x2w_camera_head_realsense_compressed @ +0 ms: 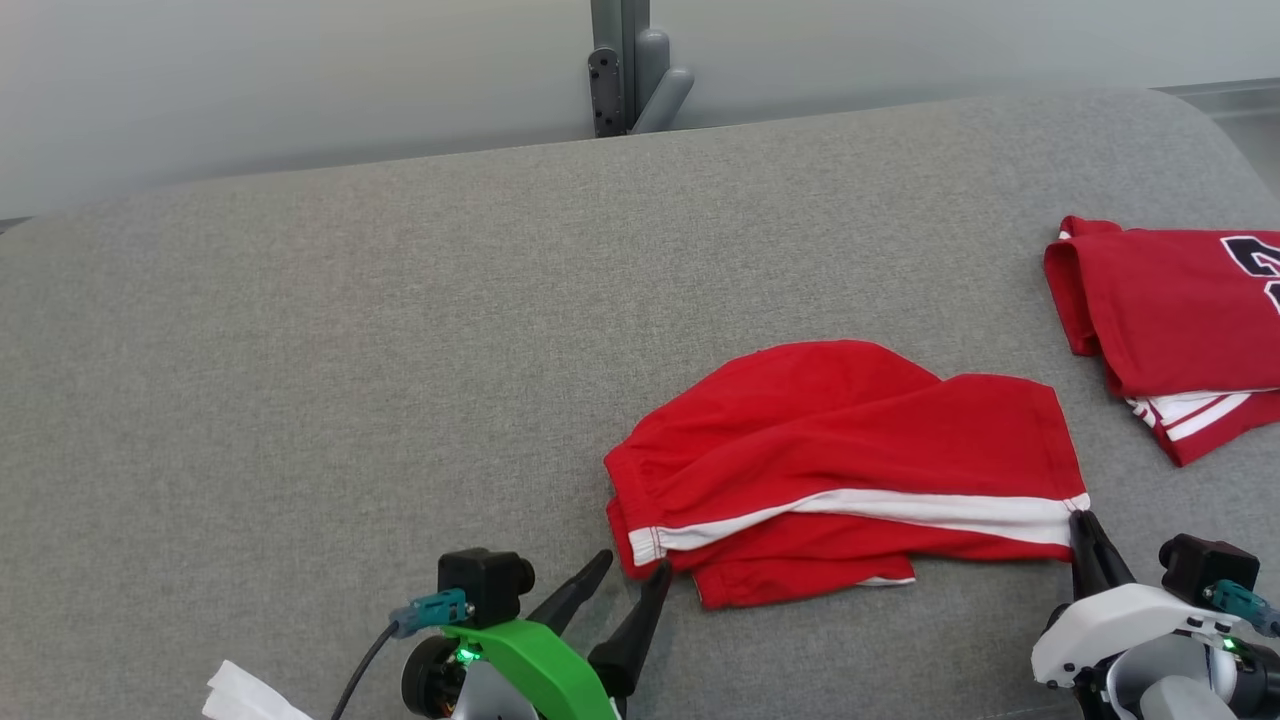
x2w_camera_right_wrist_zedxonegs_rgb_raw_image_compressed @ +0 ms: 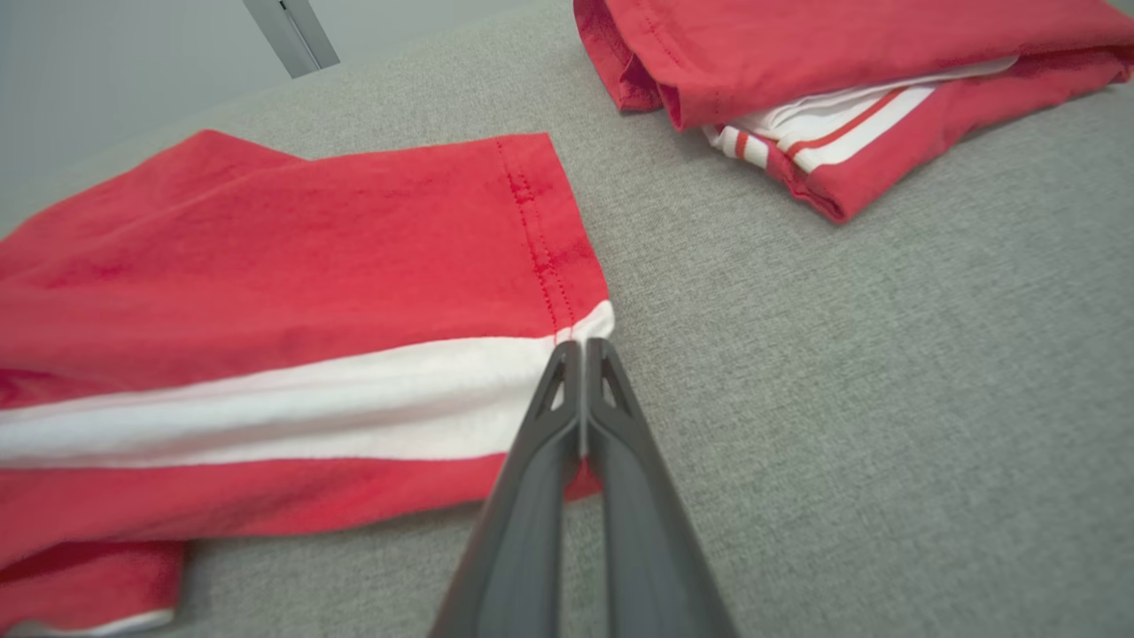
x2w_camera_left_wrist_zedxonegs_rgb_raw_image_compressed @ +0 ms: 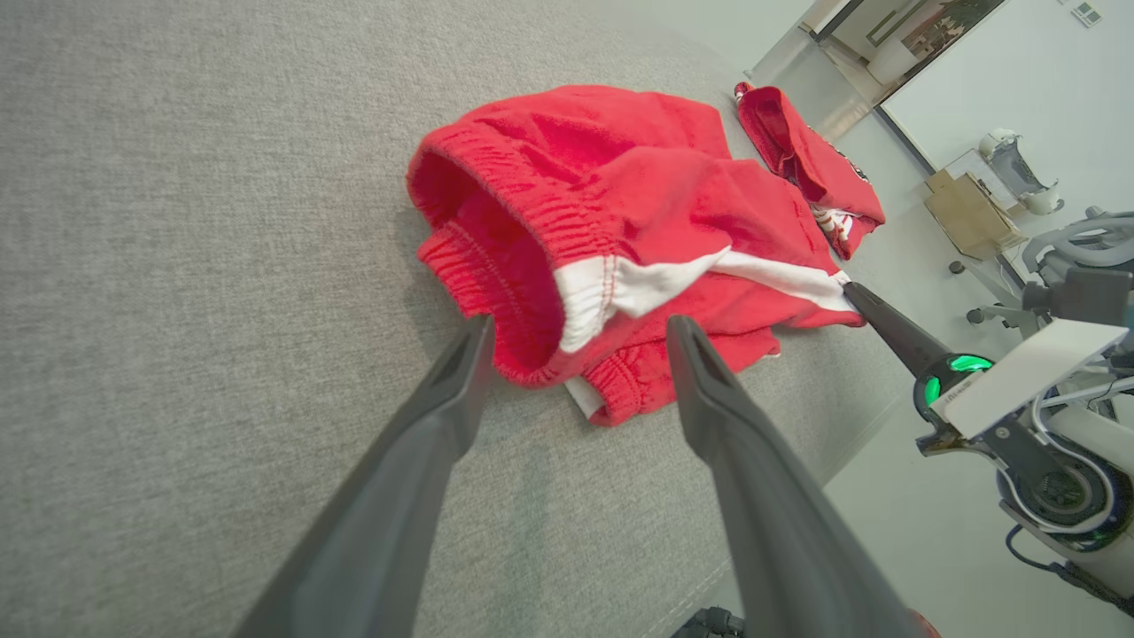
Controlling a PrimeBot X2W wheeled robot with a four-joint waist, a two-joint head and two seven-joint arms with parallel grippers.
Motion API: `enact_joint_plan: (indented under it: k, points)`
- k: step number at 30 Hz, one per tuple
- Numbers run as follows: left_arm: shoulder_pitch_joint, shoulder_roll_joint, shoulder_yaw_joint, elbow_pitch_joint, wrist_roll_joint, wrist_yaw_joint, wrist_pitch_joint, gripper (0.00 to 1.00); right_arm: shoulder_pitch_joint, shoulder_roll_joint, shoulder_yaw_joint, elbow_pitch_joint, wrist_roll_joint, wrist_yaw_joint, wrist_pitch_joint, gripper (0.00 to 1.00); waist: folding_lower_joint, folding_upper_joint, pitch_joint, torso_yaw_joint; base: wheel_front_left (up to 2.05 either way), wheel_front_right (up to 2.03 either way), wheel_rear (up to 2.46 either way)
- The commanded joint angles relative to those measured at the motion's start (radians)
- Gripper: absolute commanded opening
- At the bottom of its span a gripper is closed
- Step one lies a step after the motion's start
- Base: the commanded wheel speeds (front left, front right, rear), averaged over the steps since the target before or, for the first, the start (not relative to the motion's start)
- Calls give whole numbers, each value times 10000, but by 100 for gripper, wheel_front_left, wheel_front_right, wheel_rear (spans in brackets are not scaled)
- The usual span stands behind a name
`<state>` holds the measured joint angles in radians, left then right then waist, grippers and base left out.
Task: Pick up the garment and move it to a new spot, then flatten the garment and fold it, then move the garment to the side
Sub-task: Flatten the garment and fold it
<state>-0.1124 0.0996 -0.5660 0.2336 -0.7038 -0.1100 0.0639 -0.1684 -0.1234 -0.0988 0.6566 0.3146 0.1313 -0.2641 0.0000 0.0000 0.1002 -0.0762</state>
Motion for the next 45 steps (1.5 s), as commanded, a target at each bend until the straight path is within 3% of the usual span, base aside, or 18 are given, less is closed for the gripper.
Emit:
enact_joint_plan:
  k: [1,2,3,4,5,6,17,25,29,30,37,45]
  points:
    - [51,69,33,16,-146,-13,116,100,-23,-64,0,-55,19,-11,-6,0,0,0,16,32,0,0,0]
    - [31,38,52,33,-283,-10,208,76,-22,-75,20,-69,14,-11,-6,0,0,0,26,50,0,0,0]
    - [-29,-3,72,19,-357,-30,251,46,-32,-78,58,-71,11,-11,-6,0,0,0,35,63,0,0,0]
    - [-118,-17,107,32,-418,-41,272,33,-49,-88,98,-74,1,-11,-6,0,0,0,38,70,0,0,0]
    - [-195,-1,90,86,-464,-51,341,7,-67,-105,126,-79,-7,-11,-6,0,0,0,40,76,0,0,0]
    - [-256,8,95,125,-522,-52,364,0,-94,-124,148,-78,-3,-11,-6,0,0,0,41,79,0,0,0]
    - [-507,-143,-238,528,-1027,-154,362,0,-107,-271,378,-169,149,-11,-6,0,0,0,-203,-9,0,0,0]
    - [-1014,281,-50,-409,-1672,-211,-262,0,-545,-883,694,-1436,994,-11,-6,0,0,0,-515,73,0,0,0]
    - [-2255,719,247,-1291,-2793,-217,398,0,-1442,-1902,1252,-2854,2474,-10,629,0,0,0,-819,128,0,0,0]
    - [-2255,719,247,-1291,-2793,-217,398,0,-1442,-1902,1252,-2854,2474,-10,629,0,0,0,-819,128,0,0,0]
    - [-4556,1340,915,-2220,-3951,-218,1953,0,-3086,-3311,1552,-4862,4379,-7,2576,0,0,0,-1112,32,0,0,0]
    - [-6679,1579,1444,-2568,-4873,343,3566,0,-4711,-4198,1162,-5842,5673,-7,4674,0,0,0,-997,18,0,0,0]
